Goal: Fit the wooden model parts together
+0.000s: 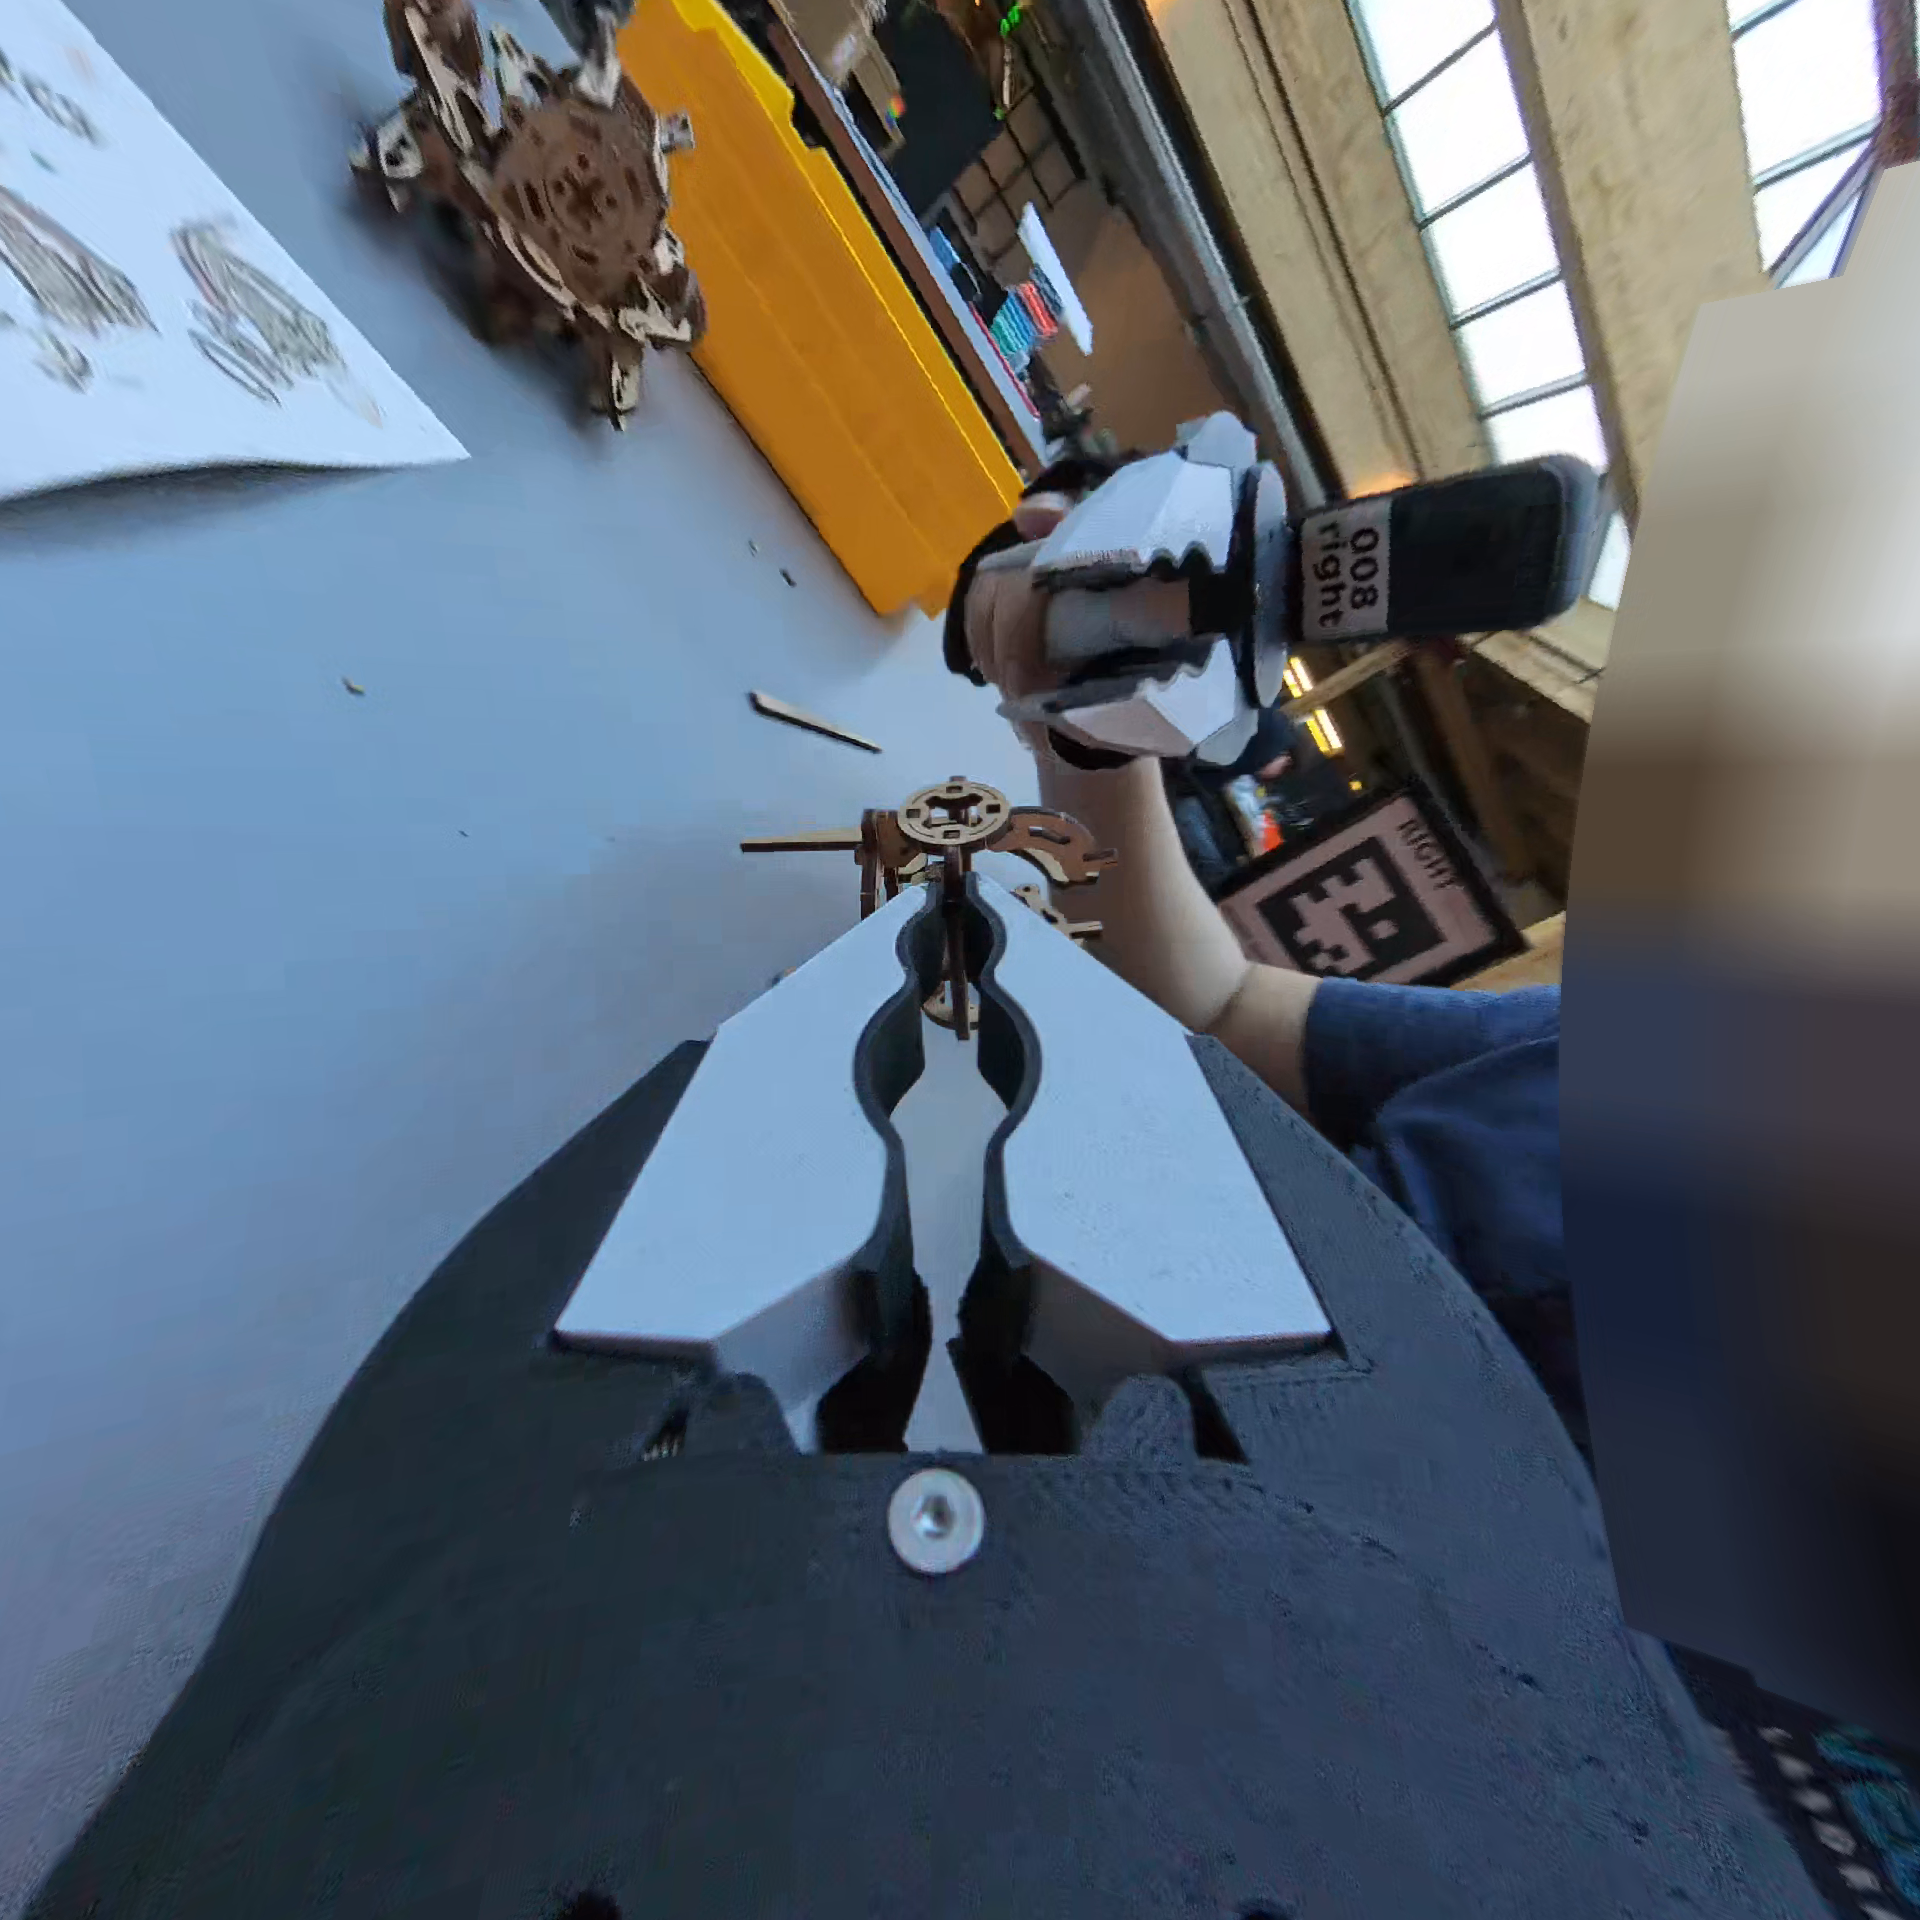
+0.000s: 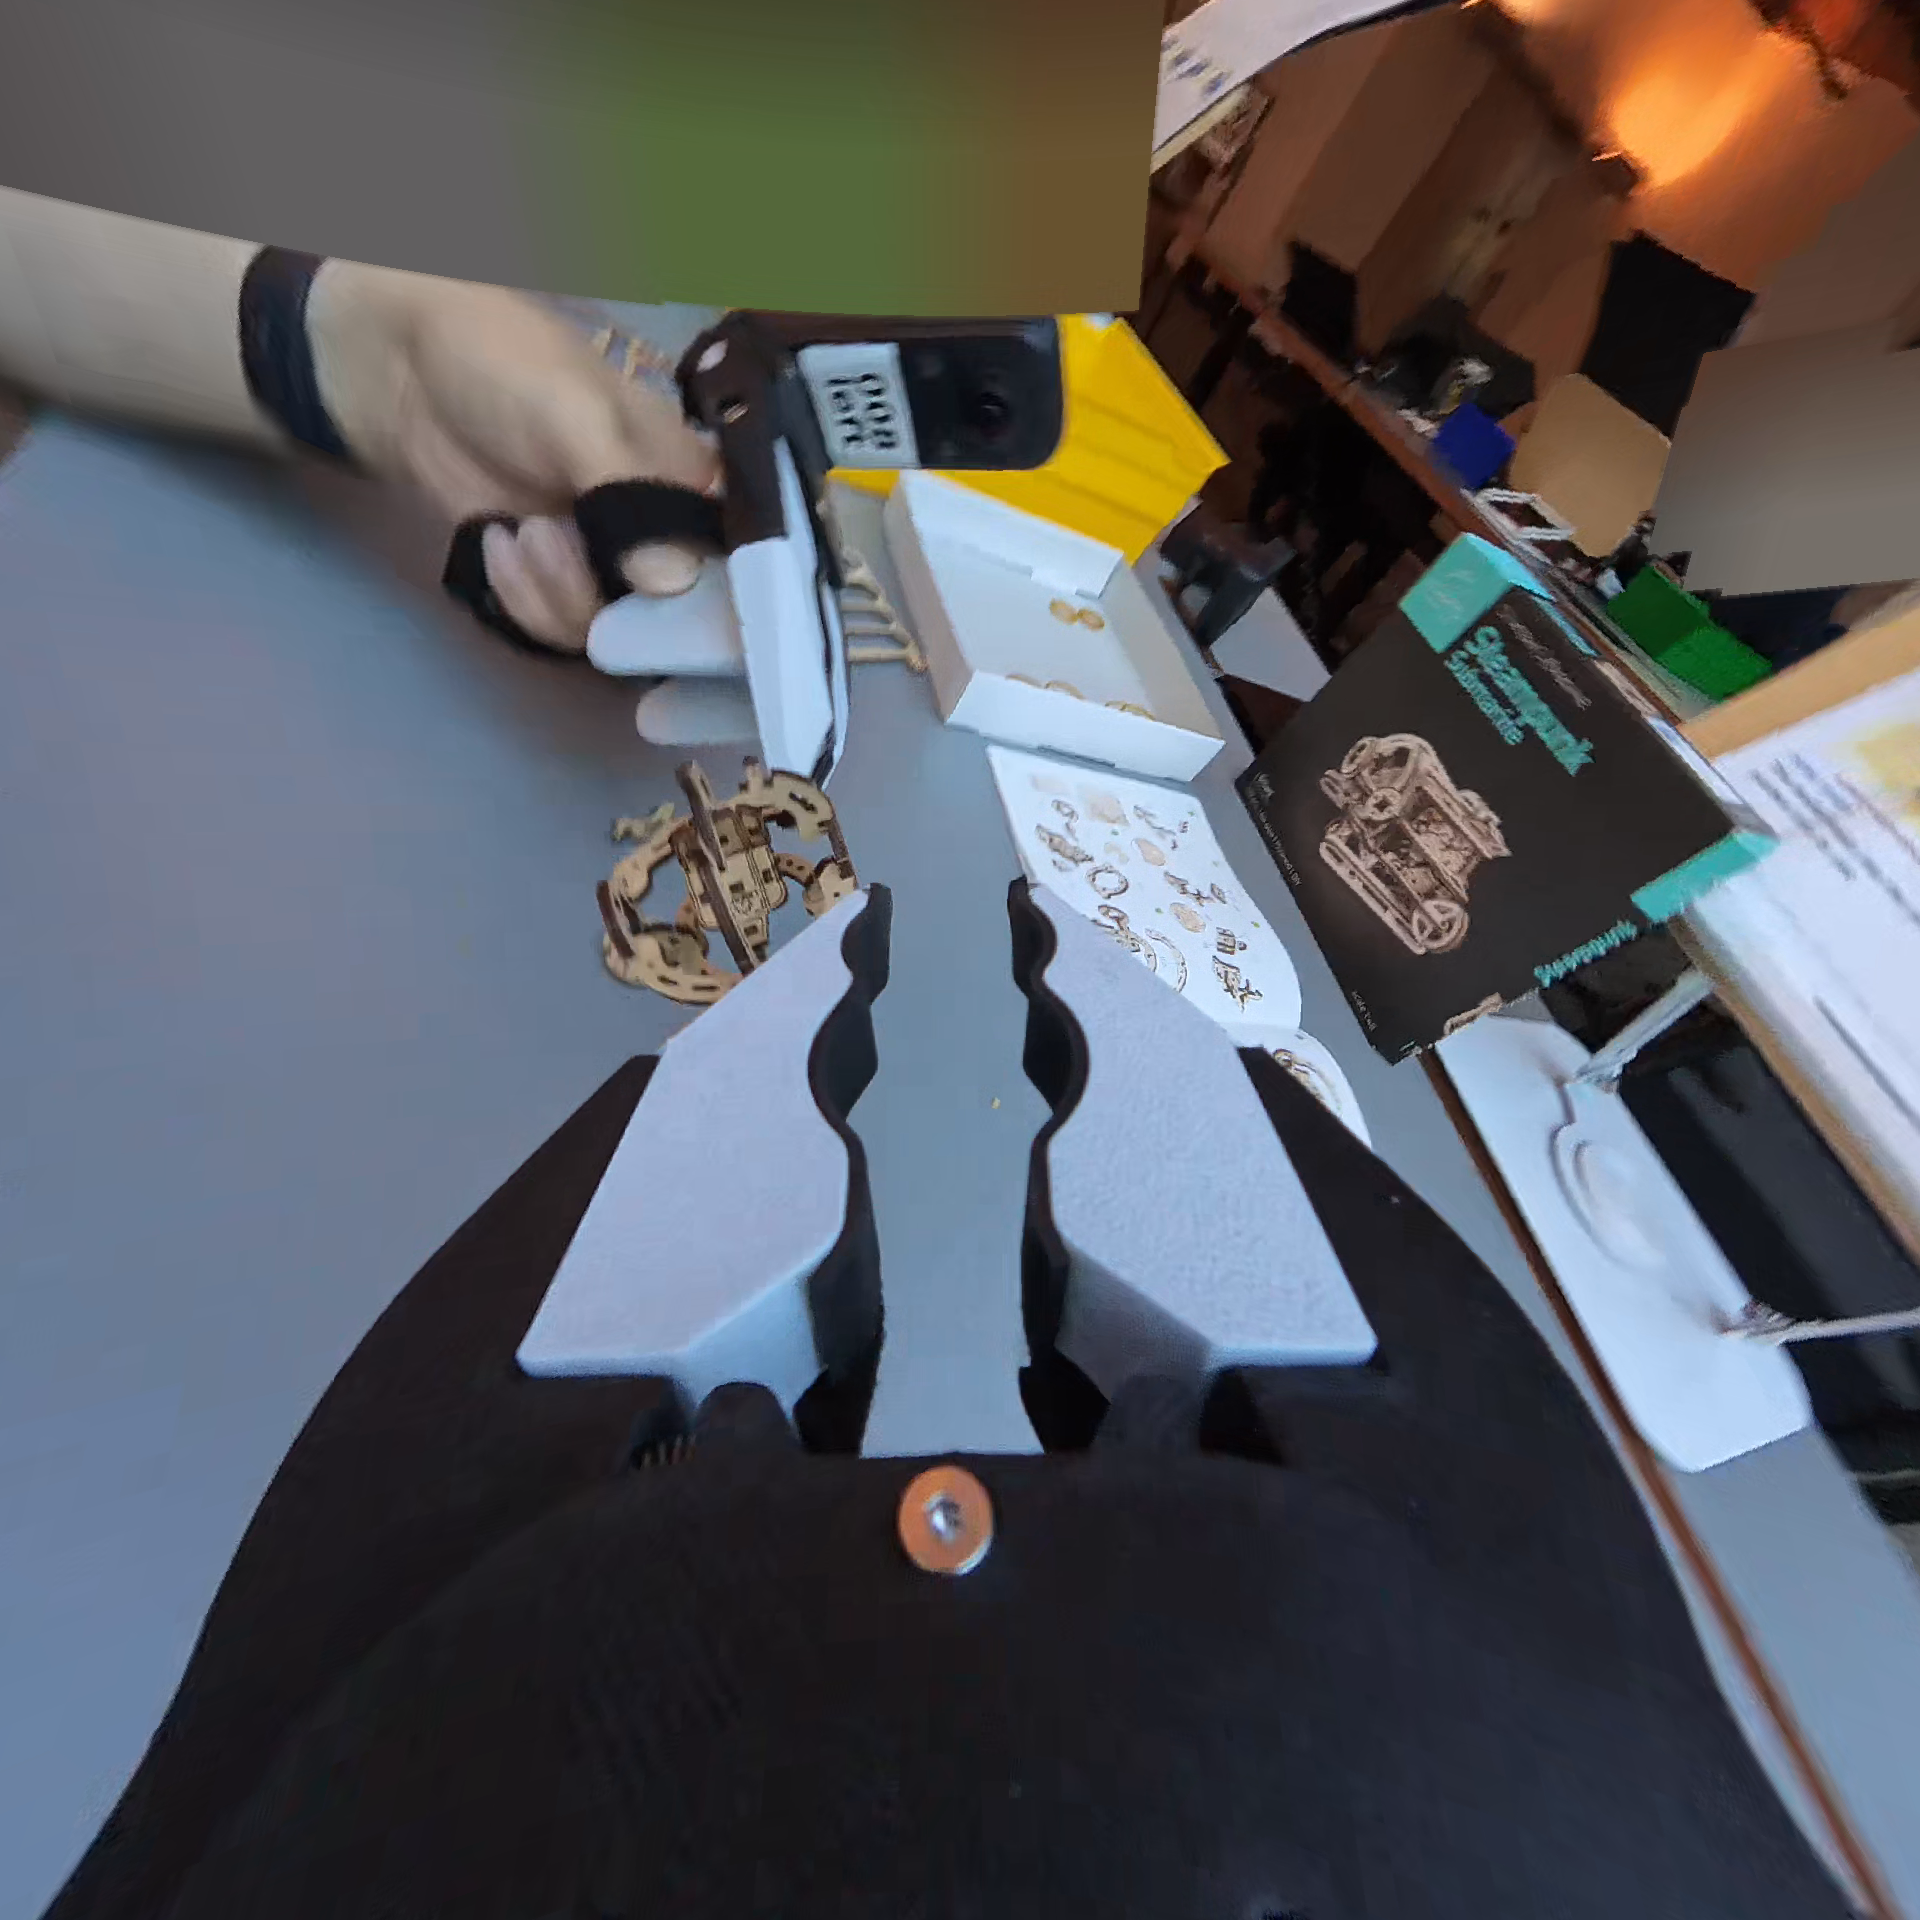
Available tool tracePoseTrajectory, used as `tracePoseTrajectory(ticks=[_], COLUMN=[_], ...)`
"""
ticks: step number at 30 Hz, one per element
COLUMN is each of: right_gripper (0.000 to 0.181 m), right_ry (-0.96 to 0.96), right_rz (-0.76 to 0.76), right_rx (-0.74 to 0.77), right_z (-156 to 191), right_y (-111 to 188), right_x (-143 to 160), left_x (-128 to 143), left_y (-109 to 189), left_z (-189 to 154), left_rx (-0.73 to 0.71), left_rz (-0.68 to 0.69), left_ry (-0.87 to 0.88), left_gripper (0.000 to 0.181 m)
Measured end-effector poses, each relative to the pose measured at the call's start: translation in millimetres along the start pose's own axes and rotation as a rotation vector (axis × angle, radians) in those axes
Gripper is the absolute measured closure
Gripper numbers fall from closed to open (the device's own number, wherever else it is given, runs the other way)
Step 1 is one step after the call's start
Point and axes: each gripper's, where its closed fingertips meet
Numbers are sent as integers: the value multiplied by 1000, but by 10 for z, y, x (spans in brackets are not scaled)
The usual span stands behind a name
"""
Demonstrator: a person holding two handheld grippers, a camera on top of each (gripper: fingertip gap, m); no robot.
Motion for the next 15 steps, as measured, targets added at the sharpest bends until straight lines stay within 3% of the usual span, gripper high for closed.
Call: tracePoseTrajectory(ticks=[5, 15], right_gripper=[157, 159], right_ry=[122, 36], right_rz=[87, 105], right_rx=[-200, -415], right_z=[233, 451], right_y=[-102, -220], right_x=[-1, 102], left_x=[115, 170], left_y=[-87, -147], left_z=[-1, 12], left_rx=[153, 196], left_rz=[46, 58], left_ry=[201, 257], left_gripper=[181, 181])
Point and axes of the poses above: each gripper's, where its closed fingertips meet, y back along the fingers, x out of its underside, z = x × y across the jaws, and after that the axes turned 12 degrees about z, right-handed
